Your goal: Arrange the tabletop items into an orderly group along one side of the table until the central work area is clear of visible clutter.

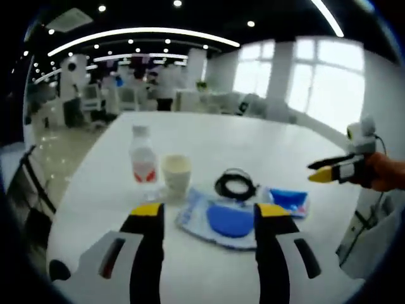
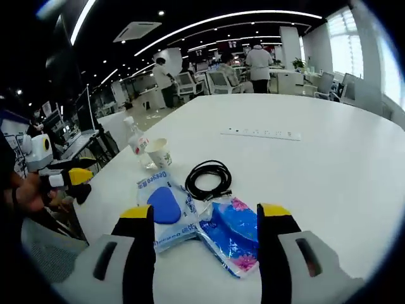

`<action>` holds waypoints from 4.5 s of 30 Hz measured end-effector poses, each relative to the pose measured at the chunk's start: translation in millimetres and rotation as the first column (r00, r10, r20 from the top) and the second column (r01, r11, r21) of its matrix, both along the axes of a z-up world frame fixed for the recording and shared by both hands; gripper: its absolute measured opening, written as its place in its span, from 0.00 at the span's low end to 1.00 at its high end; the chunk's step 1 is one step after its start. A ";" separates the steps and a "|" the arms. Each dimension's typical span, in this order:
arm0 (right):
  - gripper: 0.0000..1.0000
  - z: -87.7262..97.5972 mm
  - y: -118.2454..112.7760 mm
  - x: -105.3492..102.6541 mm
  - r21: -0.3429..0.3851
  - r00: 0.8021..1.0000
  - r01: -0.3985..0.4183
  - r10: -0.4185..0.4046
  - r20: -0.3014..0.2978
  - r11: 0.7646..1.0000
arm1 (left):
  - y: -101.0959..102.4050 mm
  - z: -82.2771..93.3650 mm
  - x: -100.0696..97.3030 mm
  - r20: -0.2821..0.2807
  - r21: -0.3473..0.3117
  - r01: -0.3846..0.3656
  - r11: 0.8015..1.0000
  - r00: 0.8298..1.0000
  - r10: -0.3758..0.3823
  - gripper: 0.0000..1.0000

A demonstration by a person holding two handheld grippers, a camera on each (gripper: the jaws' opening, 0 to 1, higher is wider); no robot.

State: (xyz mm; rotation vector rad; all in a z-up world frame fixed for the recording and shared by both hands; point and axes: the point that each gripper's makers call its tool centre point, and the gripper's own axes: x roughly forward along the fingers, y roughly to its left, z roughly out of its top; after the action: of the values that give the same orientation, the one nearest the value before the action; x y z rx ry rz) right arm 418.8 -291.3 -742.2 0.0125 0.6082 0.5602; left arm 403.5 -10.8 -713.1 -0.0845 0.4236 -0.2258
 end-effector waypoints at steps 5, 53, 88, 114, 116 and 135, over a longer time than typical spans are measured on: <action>0.65 -3.6 -19.3 -25.7 -0.004 0.999 0.048 -0.048 -0.010 0.999 | 39.0 18.7 40.2 0.037 0.023 -0.049 0.999 0.998 0.048 0.52; 0.58 -15.6 -55.1 -101.8 -0.023 0.978 0.192 -0.193 -0.074 0.981 | 56.8 14.8 143.6 0.060 0.158 0.066 0.985 0.995 -0.076 0.42; 0.58 -21.6 -25.9 -105.2 0.039 0.994 0.078 -0.074 -0.083 0.996 | -15.1 7.3 -6.6 -0.022 0.057 0.051 0.997 0.999 -0.049 0.55; 0.55 -30.1 7.1 -124.3 0.097 0.986 -0.045 0.060 -0.158 0.994 | -39.6 -21.7 -58.8 -0.075 0.071 -0.007 0.997 0.997 0.013 0.58; 0.54 -29.6 3.7 -123.1 0.099 0.987 -0.026 0.041 -0.157 0.995 | -41.4 -28.1 -61.9 -0.094 0.061 -0.001 0.998 0.996 0.006 0.58; 0.53 -35.3 1.9 -112.3 0.047 0.988 -0.013 0.020 -0.152 0.999 | -60.5 -28.9 -67.0 -0.095 0.072 0.081 0.994 0.993 -0.074 0.58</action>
State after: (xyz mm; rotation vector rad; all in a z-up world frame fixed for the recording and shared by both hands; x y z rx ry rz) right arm 306.5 -289.5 -777.6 0.0942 0.7449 0.5931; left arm 336.6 -71.3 -742.0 -0.0036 0.5276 -0.2831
